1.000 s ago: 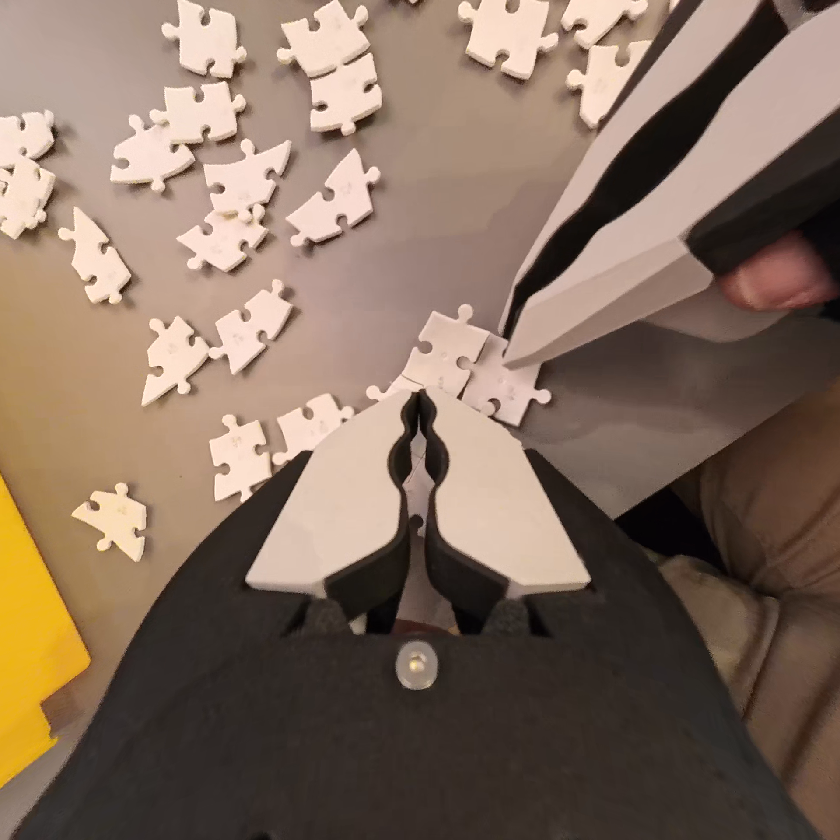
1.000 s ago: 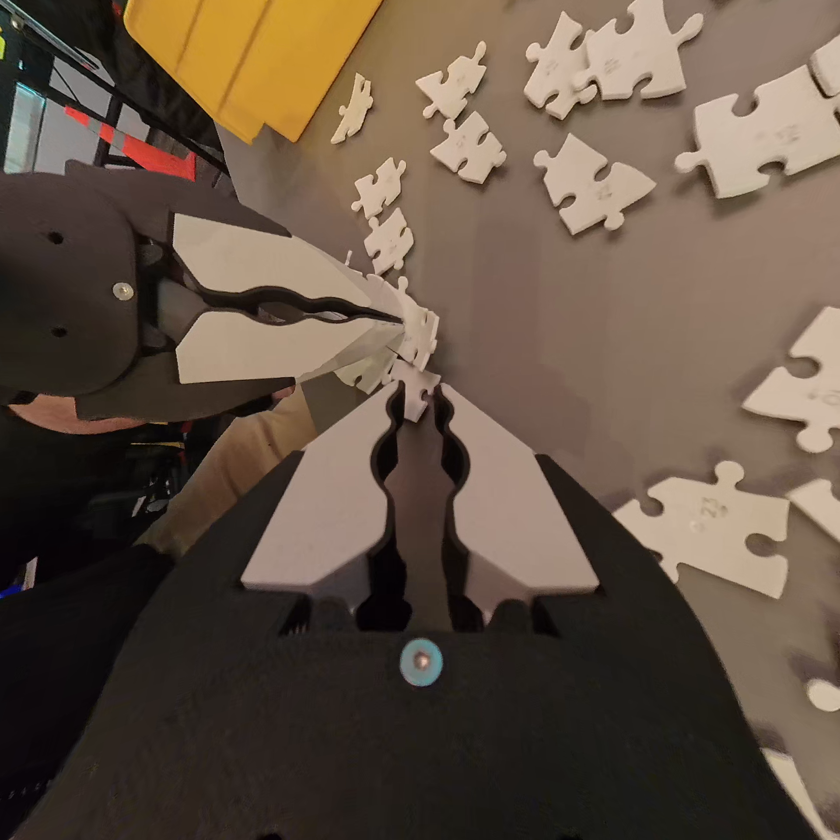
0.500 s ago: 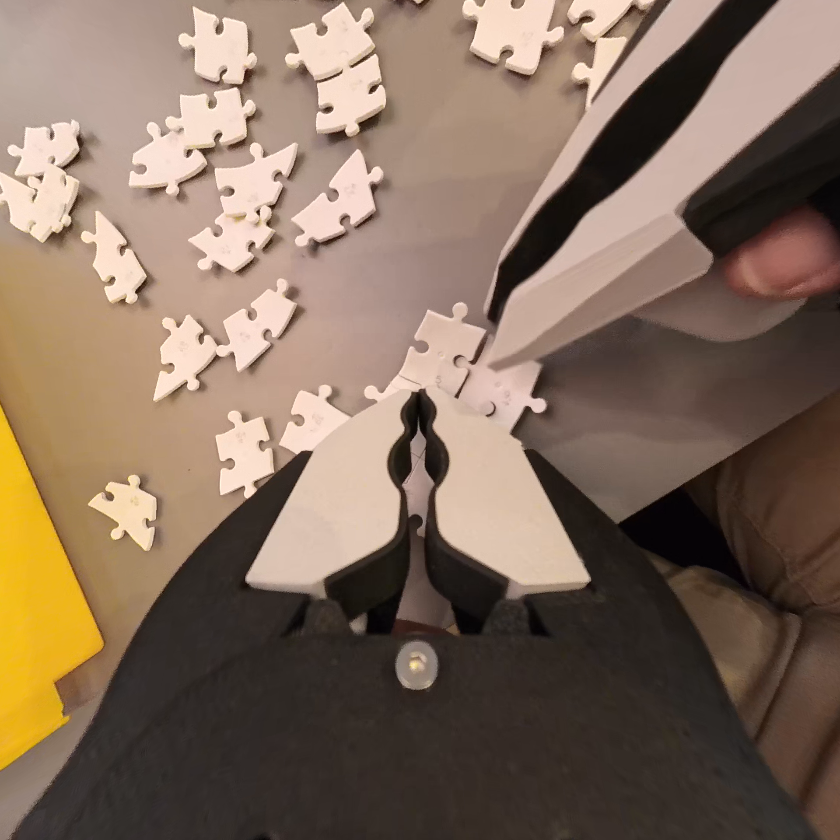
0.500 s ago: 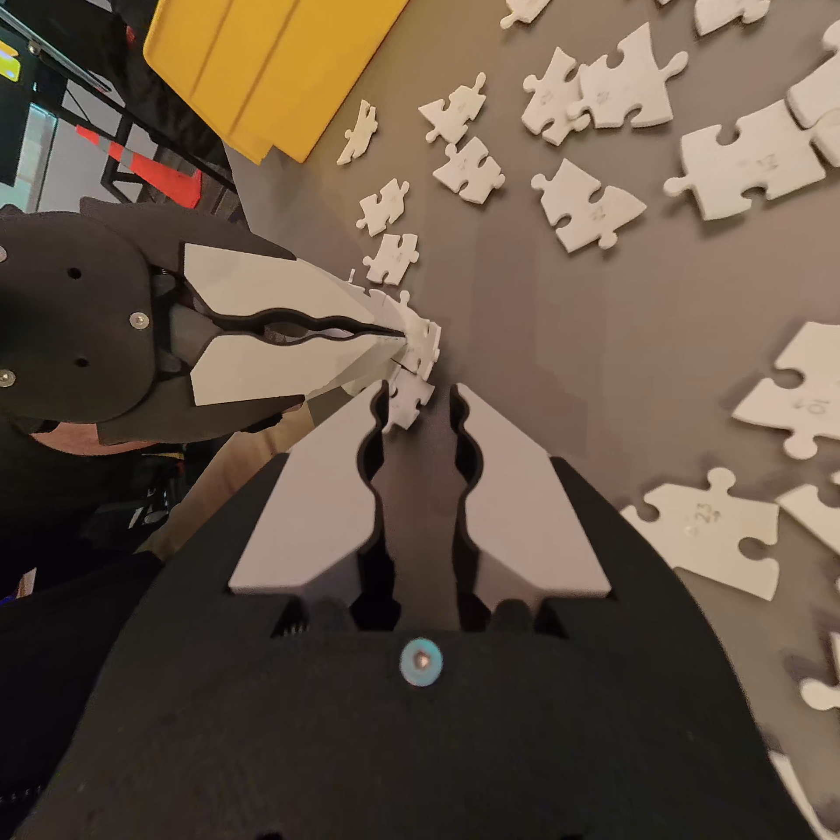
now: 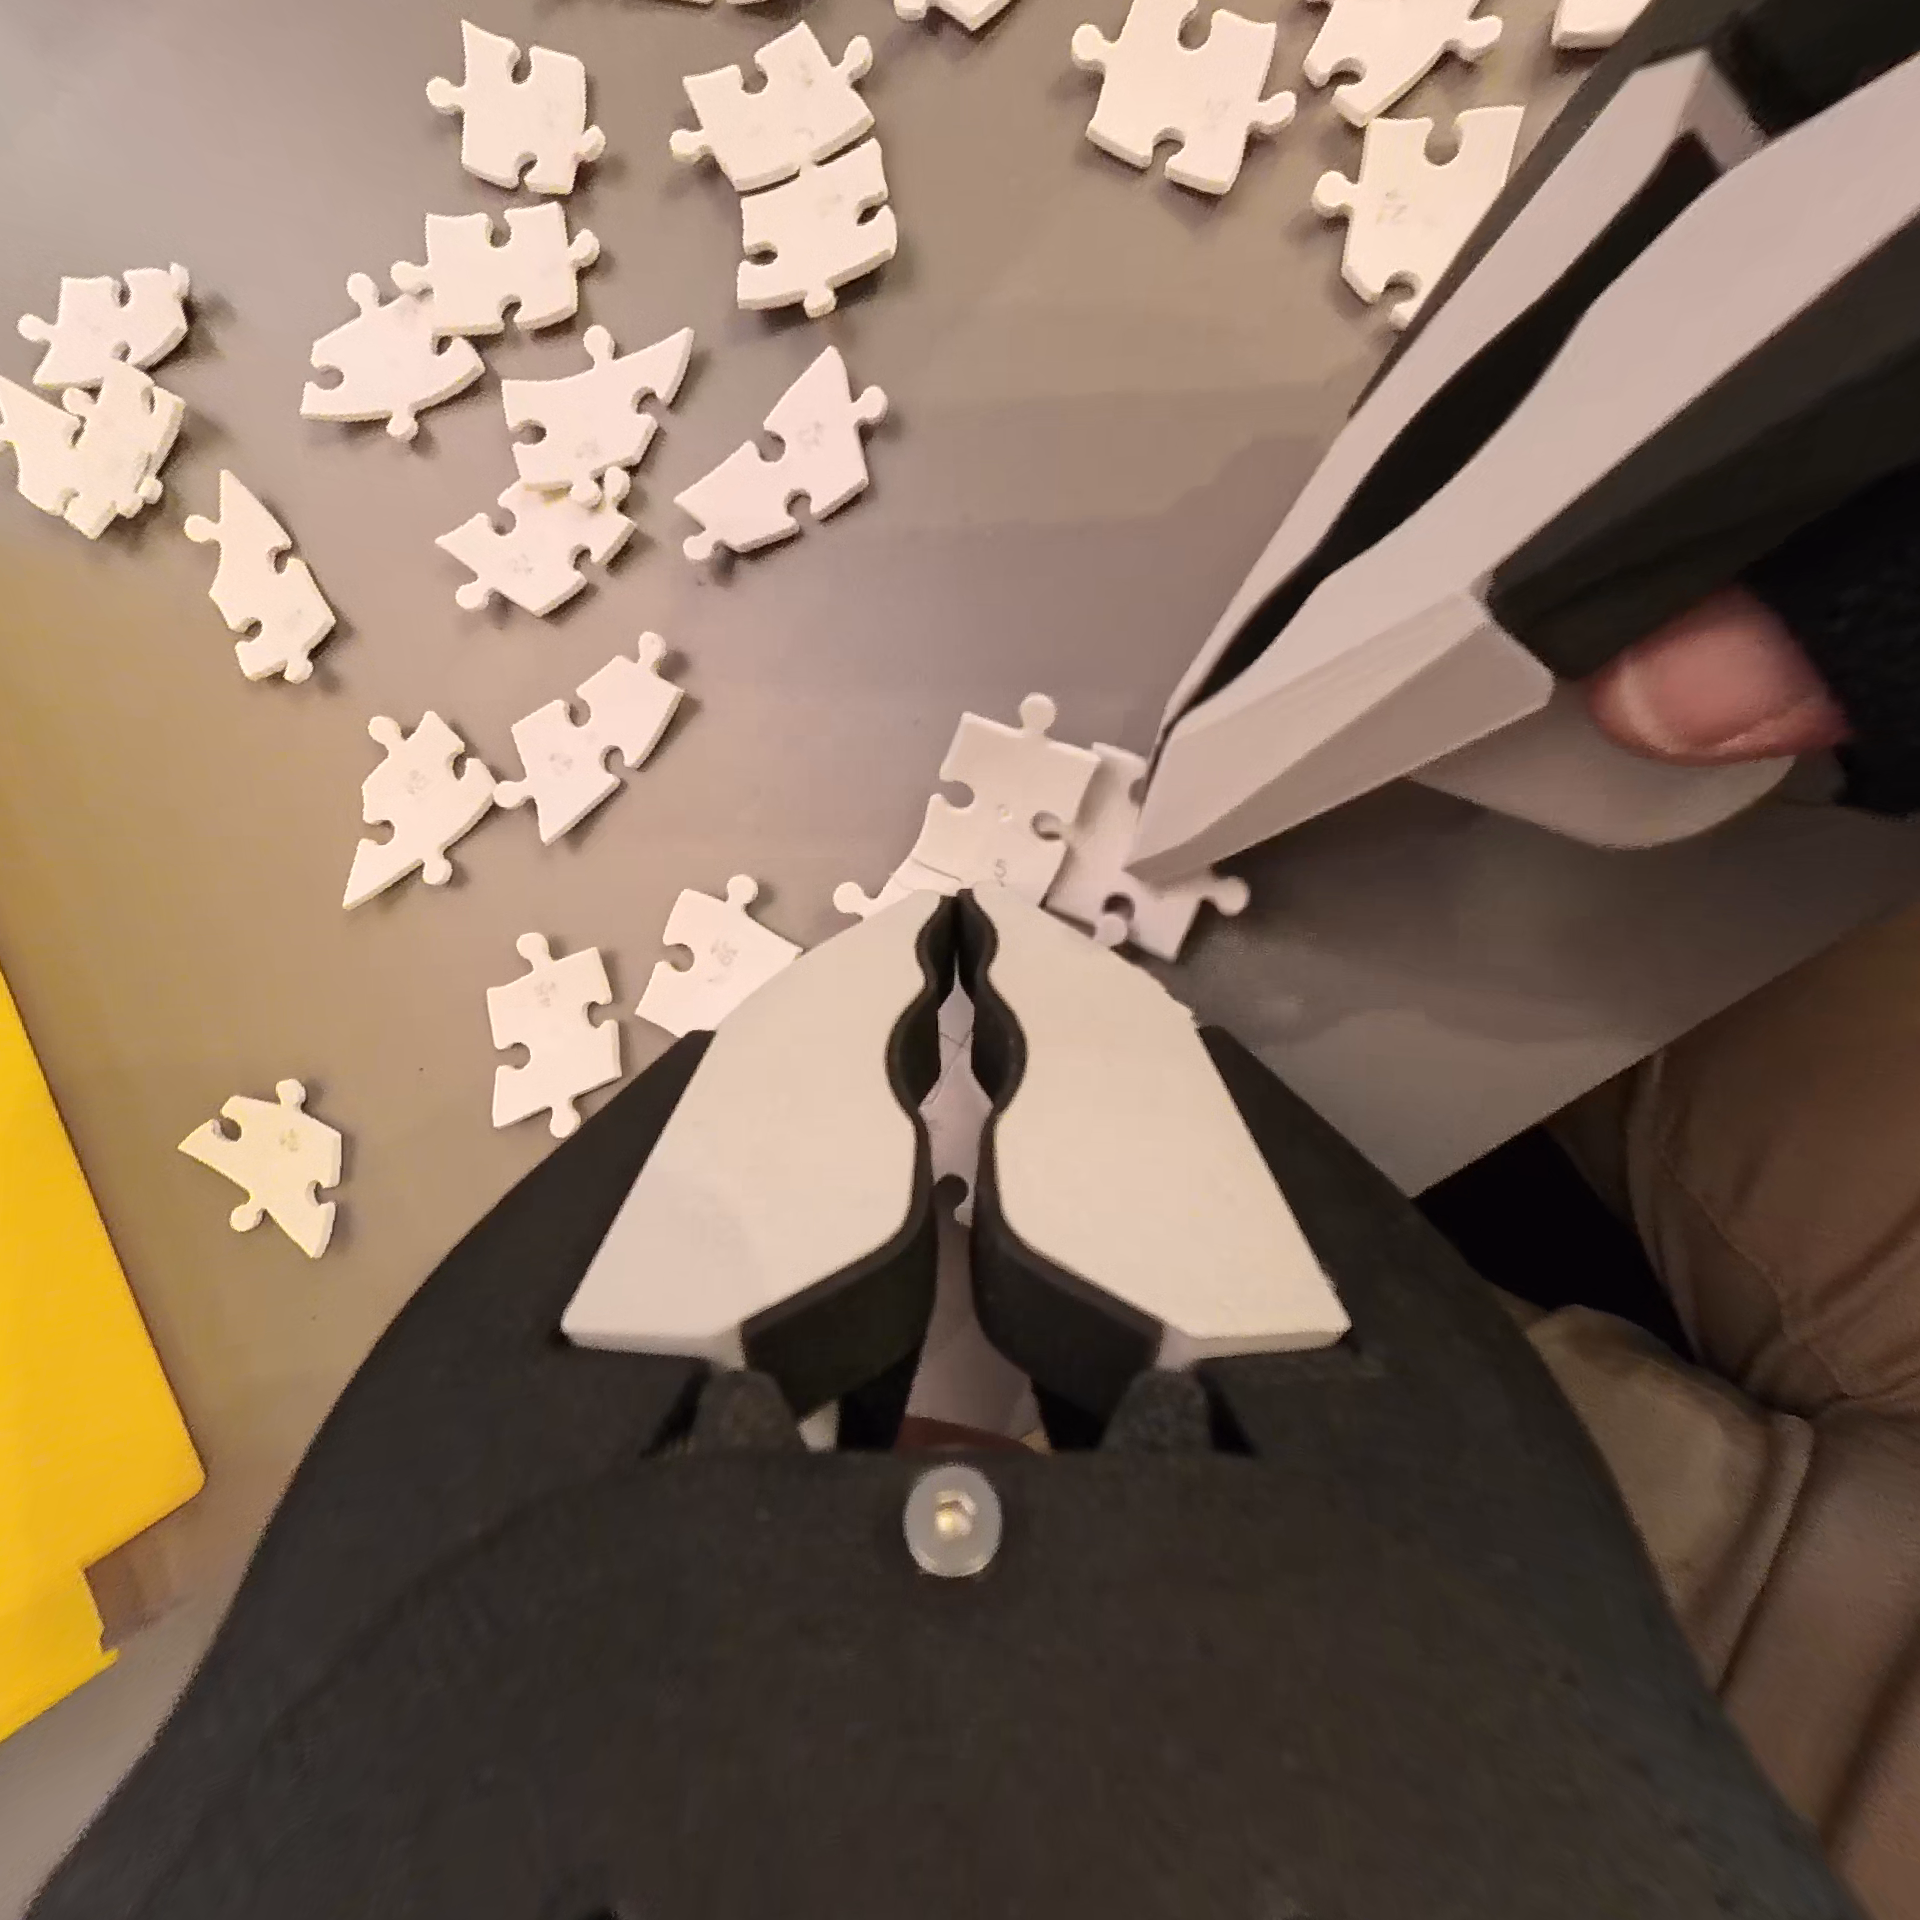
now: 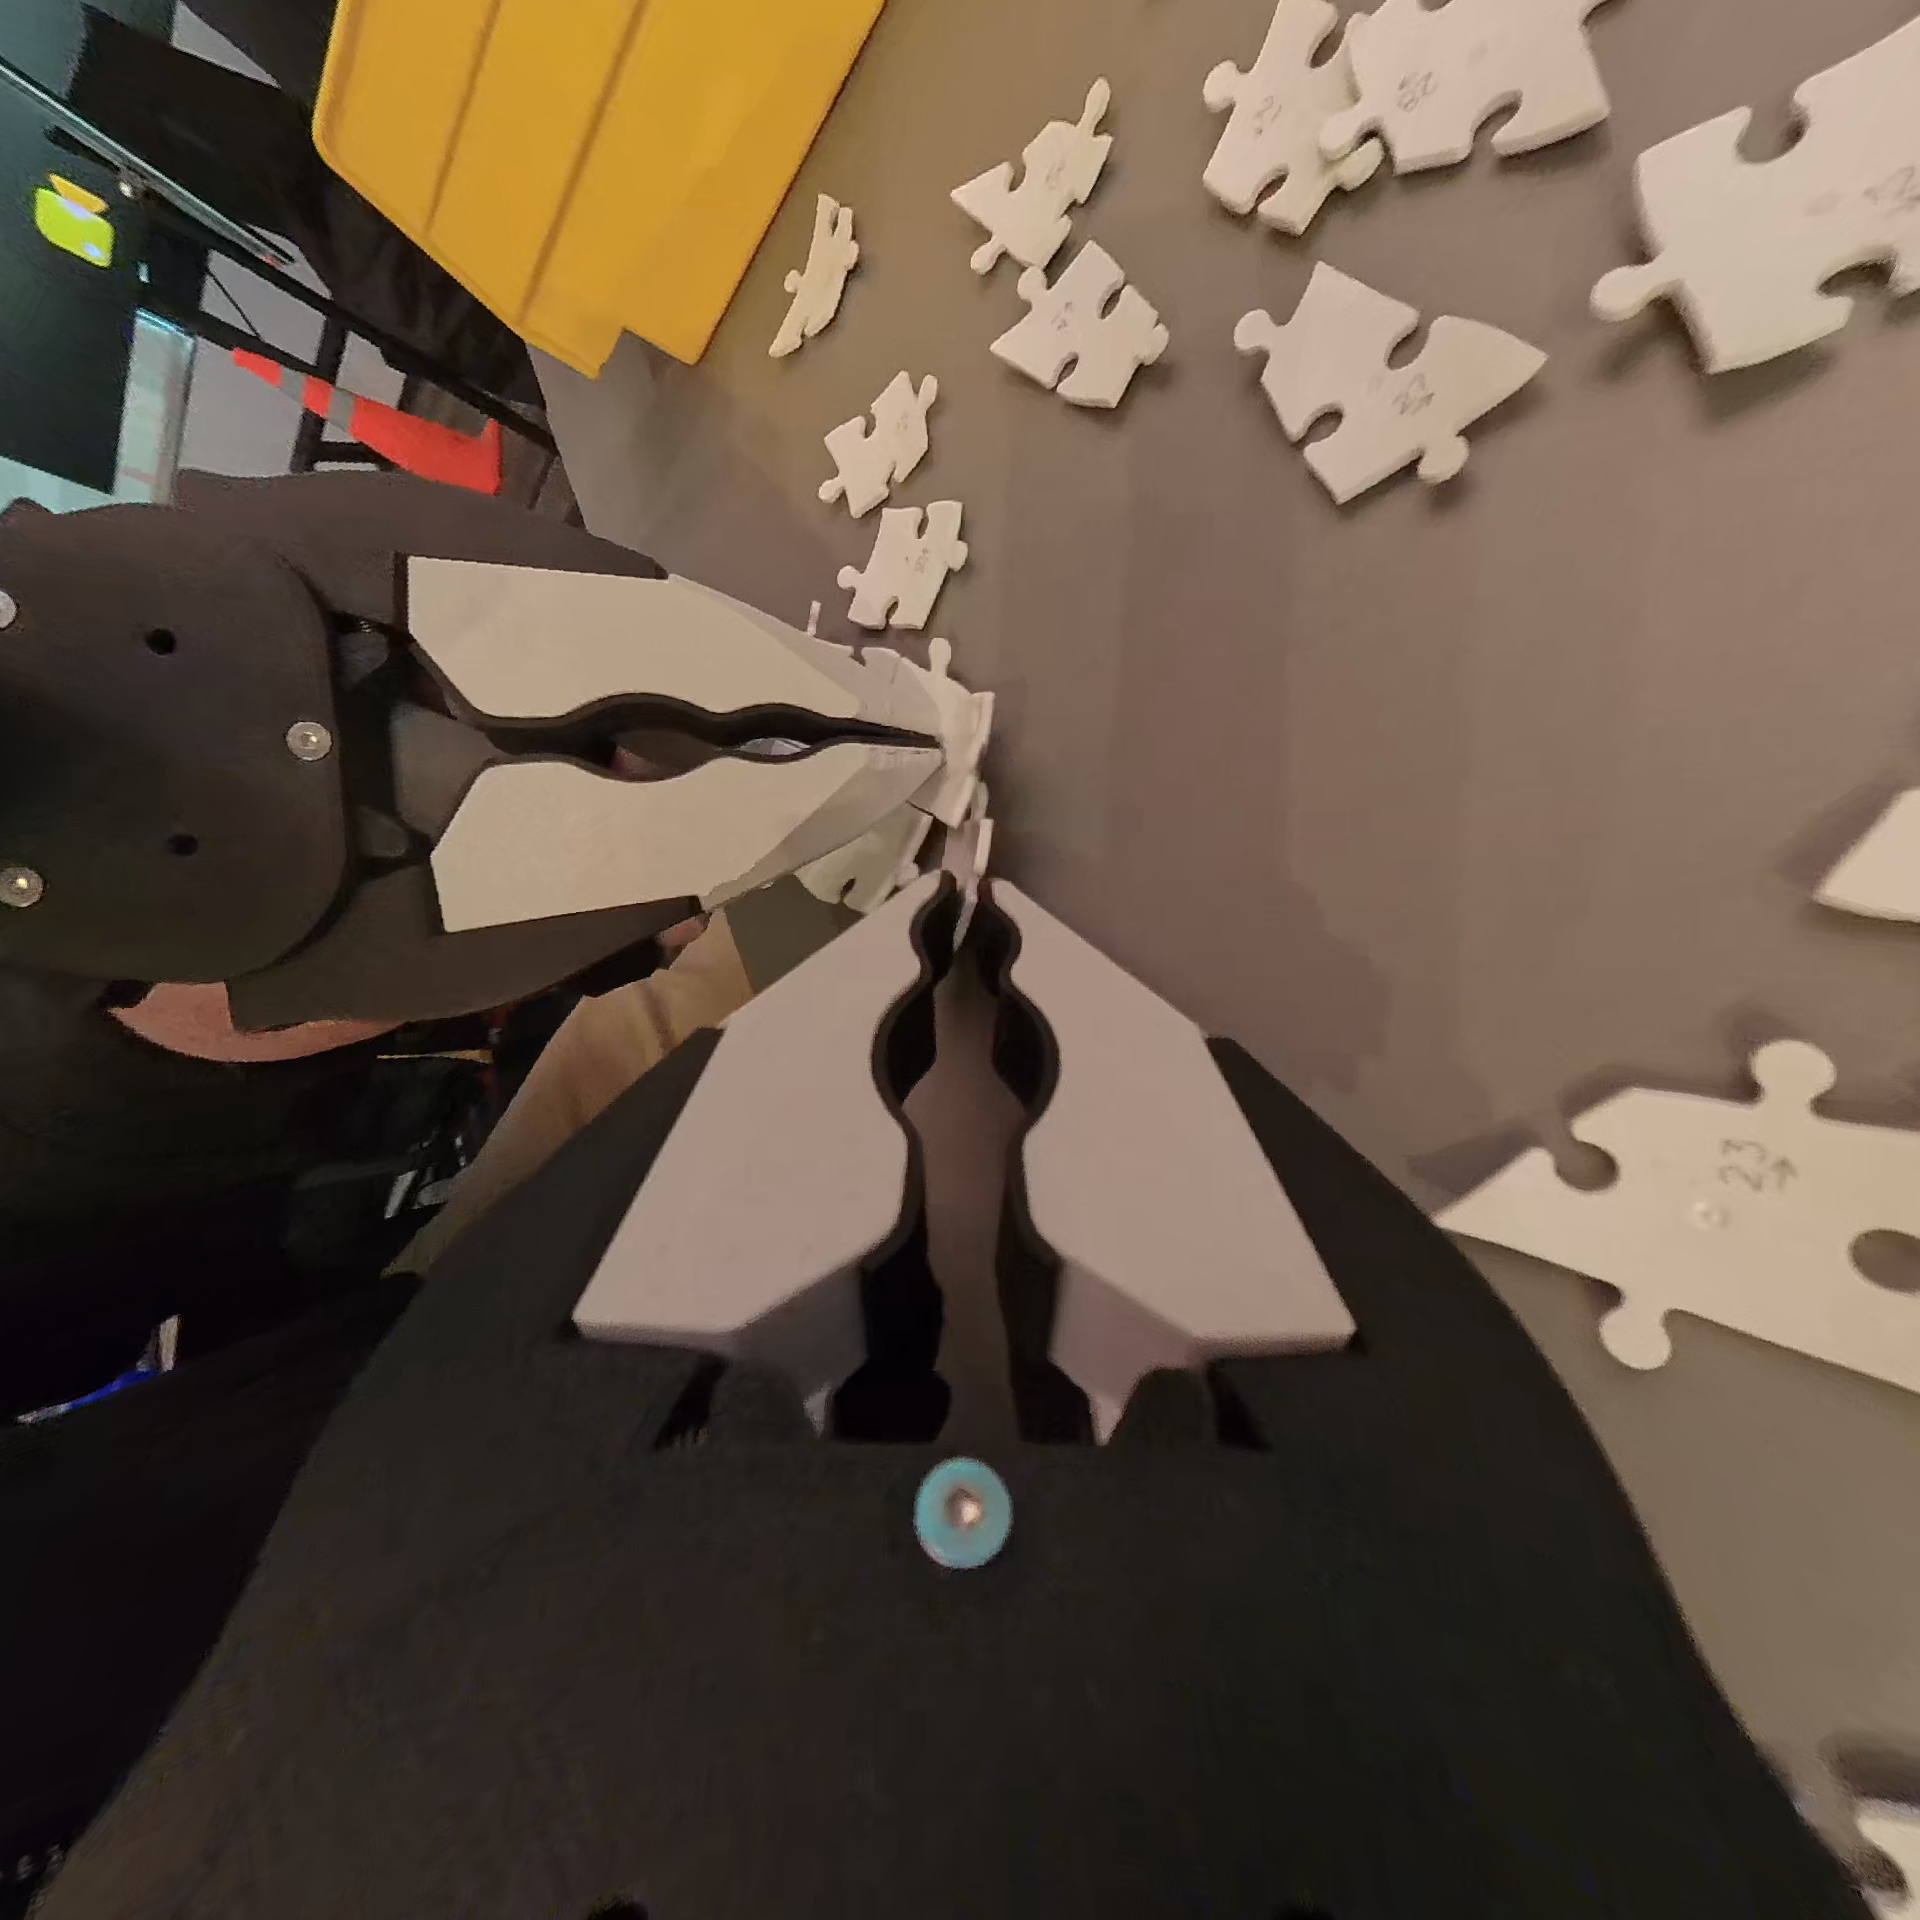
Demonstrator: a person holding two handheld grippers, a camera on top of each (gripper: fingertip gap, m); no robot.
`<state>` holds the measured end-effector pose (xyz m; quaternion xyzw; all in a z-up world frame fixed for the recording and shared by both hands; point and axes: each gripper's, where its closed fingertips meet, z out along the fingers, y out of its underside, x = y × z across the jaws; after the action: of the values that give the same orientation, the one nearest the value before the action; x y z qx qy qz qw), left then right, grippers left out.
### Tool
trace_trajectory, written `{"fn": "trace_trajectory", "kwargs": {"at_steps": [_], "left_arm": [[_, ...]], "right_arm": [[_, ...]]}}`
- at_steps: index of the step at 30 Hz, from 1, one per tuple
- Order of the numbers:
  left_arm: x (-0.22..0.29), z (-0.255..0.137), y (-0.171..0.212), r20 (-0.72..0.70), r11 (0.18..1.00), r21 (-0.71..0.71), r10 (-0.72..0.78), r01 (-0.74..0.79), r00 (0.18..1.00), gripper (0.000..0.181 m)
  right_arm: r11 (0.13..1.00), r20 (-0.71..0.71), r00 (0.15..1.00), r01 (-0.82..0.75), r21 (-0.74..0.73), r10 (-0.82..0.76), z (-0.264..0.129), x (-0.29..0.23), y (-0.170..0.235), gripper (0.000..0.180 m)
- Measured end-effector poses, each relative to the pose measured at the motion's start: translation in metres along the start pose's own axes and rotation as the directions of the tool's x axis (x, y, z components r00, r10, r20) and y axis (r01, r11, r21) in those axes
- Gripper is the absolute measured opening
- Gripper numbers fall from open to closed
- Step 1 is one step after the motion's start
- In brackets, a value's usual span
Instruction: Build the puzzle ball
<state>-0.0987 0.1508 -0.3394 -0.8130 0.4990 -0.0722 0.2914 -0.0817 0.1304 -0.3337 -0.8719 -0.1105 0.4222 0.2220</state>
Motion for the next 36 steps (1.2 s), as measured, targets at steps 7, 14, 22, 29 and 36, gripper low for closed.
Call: {"fn": "trace_trajectory", "kwargs": {"at_steps": [7, 14, 22, 29, 36], "left_arm": [[-0.0029, 0.0008, -0.0012, 0.003, 1.000, -0.004, -0.010, 0.010, 1.000, 0.000], [-0.0018, 0.0019, -0.0024, 0.010, 1.000, -0.001, 0.002, -0.002, 1.000, 0.000], [-0.0035, 0.0023, -0.0026, 0.032, 1.000, -0.005, 0.019, -0.019, 0.999, 0.000], [-0.0013, 0.0023, -0.0032, 0.046, 0.999, -0.003, 0.040, -0.040, 0.998, 0.000], [-0.0036, 0.0018, -0.0017, 0.034, 1.000, 0.002, 0.010, -0.010, 0.999, 0.000]], "right_arm": [[1.000, -0.022, 0.999, 0.025, 0.014, -0.025, -0.0005, -0.0003, -0.0001, 0.001], [0.999, 0.007, 0.999, -0.036, 0.026, 0.036, -0.0012, 0.0011, -0.0019, 0.001], [0.993, 0.054, 0.993, -0.109, 0.052, 0.106, -0.0002, -0.0032, -0.0048, 0.003], [0.988, 0.068, 0.989, -0.137, 0.067, 0.133, 0.0013, -0.0039, -0.0054, 0.004], [0.987, 0.089, 0.987, -0.139, 0.075, 0.132, 0.0038, -0.0064, -0.0081, 0.007]]}}
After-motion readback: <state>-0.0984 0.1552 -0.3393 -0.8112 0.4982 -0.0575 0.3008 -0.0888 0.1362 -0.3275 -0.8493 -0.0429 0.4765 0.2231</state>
